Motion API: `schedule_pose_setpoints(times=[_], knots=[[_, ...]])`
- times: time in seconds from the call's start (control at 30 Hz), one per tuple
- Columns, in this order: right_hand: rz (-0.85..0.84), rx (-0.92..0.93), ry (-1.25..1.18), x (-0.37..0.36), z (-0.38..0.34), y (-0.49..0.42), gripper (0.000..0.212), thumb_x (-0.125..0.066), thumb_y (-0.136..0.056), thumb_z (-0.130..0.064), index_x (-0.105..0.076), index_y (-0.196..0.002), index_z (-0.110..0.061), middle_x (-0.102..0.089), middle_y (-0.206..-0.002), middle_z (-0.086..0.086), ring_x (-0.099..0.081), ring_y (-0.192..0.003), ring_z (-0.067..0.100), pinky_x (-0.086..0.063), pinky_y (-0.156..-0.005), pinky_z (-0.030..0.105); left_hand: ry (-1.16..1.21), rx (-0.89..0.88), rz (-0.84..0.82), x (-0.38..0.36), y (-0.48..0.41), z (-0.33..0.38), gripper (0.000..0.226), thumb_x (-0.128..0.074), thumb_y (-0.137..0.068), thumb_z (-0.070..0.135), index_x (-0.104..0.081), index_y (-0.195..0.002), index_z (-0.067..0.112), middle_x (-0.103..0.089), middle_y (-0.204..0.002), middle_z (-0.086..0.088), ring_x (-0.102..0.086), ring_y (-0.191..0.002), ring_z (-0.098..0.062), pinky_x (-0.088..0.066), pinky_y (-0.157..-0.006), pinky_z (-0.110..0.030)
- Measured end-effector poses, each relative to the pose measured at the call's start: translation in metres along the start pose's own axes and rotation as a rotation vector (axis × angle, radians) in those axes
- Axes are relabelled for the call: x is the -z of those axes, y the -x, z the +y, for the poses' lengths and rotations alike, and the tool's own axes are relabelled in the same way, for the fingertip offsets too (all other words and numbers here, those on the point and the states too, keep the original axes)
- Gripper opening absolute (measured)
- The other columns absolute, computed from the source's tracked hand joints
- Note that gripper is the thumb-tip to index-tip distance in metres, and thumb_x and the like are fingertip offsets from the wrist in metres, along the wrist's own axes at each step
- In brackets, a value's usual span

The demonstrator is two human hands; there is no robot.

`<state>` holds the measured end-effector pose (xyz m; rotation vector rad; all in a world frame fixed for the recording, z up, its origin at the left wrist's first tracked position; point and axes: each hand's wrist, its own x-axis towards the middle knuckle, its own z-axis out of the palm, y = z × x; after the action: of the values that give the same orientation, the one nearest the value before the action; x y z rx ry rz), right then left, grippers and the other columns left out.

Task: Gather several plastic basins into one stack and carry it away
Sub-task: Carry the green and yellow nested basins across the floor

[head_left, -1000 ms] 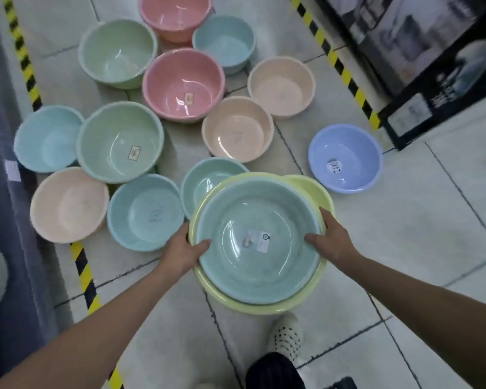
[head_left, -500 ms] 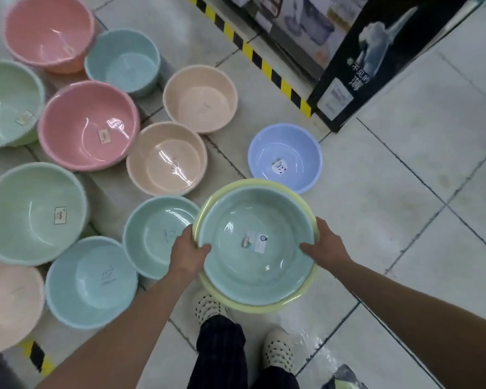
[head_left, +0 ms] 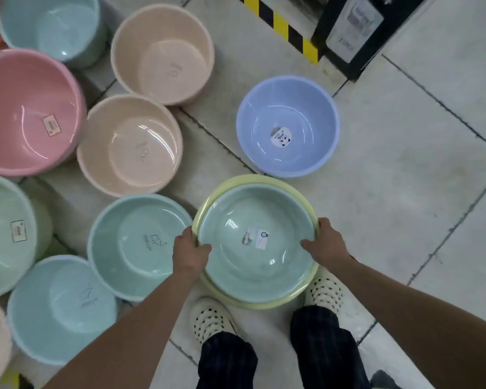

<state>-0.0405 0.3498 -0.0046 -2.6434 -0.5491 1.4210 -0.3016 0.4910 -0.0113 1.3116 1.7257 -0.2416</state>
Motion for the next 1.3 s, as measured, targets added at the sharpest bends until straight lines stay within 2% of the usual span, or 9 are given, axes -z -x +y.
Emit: schedule_pose_setpoints(times=[0.13,0.33,0.47,0.63,0.73,0.87,1.1,1.2,1.3], knots=[[0.001,-0.001,-0.019,-0.023,0.013,-0.020,0.056,-0.069,-0.080,-0.022,-0.042,-0.128,-0.010,-0.060,-0.100,0.007,-0.063,-0.093,0.031,-0.052,-0.075,0.039,-0.065,0.009,0.030,-0.025,-0.027,-0.030,0.050,-0.062,-0.062,0.037,-0.059,-0.108,0.018,-0.064,-0.099,-0.012,-0.065,-0.083,-0.032,-0.057,-0.081,-0.047],[0.026,0.021,0.006,-0.041,0.018,-0.048,0.052,-0.067,-0.083,-0.022,-0.041,-0.126,-0.011,-0.060,-0.097,0.006,-0.062,-0.090,0.032,-0.052,-0.075,0.040,-0.062,0.020,0.053,-0.045,-0.041,-0.042,0.048,-0.072,-0.067,0.030,-0.060,-0.110,0.014,-0.062,-0.102,-0.014,-0.063,-0.089,-0.033,-0.055,-0.083,-0.046],[0.041,0.026,0.003,-0.050,0.026,-0.061,0.051,-0.064,-0.084,-0.019,-0.040,-0.128,-0.011,-0.057,-0.096,0.004,-0.056,-0.084,0.028,-0.049,-0.073,0.039,-0.059,-0.024,0.079,-0.058,-0.040,-0.041,0.037,-0.072,-0.076,0.016,-0.060,-0.111,0.010,-0.052,-0.110,-0.003,-0.053,-0.089,-0.022,-0.043,-0.081,-0.032],[0.049,0.006,-0.058,-0.060,0.035,-0.075,0.048,-0.063,-0.086,-0.017,-0.040,-0.128,-0.013,-0.055,-0.093,0.002,-0.057,-0.084,0.027,-0.047,-0.070,0.037,-0.047,-0.063,0.114,-0.069,-0.050,-0.046,0.028,-0.068,-0.076,0.017,-0.061,-0.103,0.015,-0.063,-0.096,-0.004,-0.060,-0.087,-0.026,-0.052,-0.079,-0.040],[0.051,0.012,-0.080,-0.063,0.038,-0.079,0.046,-0.063,-0.087,-0.016,-0.038,-0.125,-0.012,-0.053,-0.089,0.000,-0.060,-0.082,0.029,-0.053,-0.070,0.041,-0.101,-0.082,0.123,-0.071,-0.052,-0.047,0.024,-0.070,-0.076,0.020,-0.058,-0.095,0.014,-0.062,-0.084,-0.003,-0.060,-0.079,-0.028,-0.049,-0.072,-0.036],[0.043,0.032,-0.123,-0.063,0.037,-0.077,0.050,-0.063,-0.086,-0.015,-0.037,-0.129,-0.015,-0.055,-0.097,0.001,-0.061,-0.088,0.029,-0.055,-0.075,0.045,-0.107,-0.075,0.068,-0.065,-0.056,-0.045,0.032,-0.070,-0.072,0.026,-0.055,-0.099,0.016,-0.061,-0.089,-0.004,-0.060,-0.080,-0.027,-0.050,-0.072,-0.036],[-0.010,0.063,-0.251,-0.014,0.031,-0.036,0.058,-0.066,-0.082,-0.014,-0.042,-0.134,-0.022,-0.055,-0.094,-0.013,-0.059,-0.084,0.009,-0.047,-0.062,0.026,0.005,-0.018,-0.010,-0.030,-0.023,-0.018,0.059,-0.065,-0.064,0.043,-0.053,-0.116,0.019,-0.059,-0.108,-0.004,-0.063,-0.092,-0.024,-0.055,-0.084,-0.048],[-0.021,0.055,-0.314,0.033,0.016,-0.017,0.060,-0.066,-0.081,-0.014,-0.043,-0.135,-0.027,-0.059,-0.096,-0.014,-0.062,-0.090,0.017,-0.050,-0.074,0.031,0.041,-0.058,-0.037,-0.008,0.001,0.013,0.052,-0.064,-0.071,0.044,-0.052,-0.118,0.026,-0.060,-0.112,-0.002,-0.062,-0.099,-0.022,-0.054,-0.088,-0.048],[-0.025,0.093,-0.348,0.087,-0.004,-0.002,0.059,-0.066,-0.082,-0.012,-0.044,-0.134,-0.028,-0.060,-0.097,-0.015,-0.062,-0.090,0.014,-0.046,-0.071,0.028,0.093,-0.135,-0.023,0.012,0.023,0.057,0.034,-0.066,-0.079,0.043,-0.057,-0.110,0.032,-0.061,-0.107,0.001,-0.063,-0.100,-0.019,-0.054,-0.089,-0.047]])
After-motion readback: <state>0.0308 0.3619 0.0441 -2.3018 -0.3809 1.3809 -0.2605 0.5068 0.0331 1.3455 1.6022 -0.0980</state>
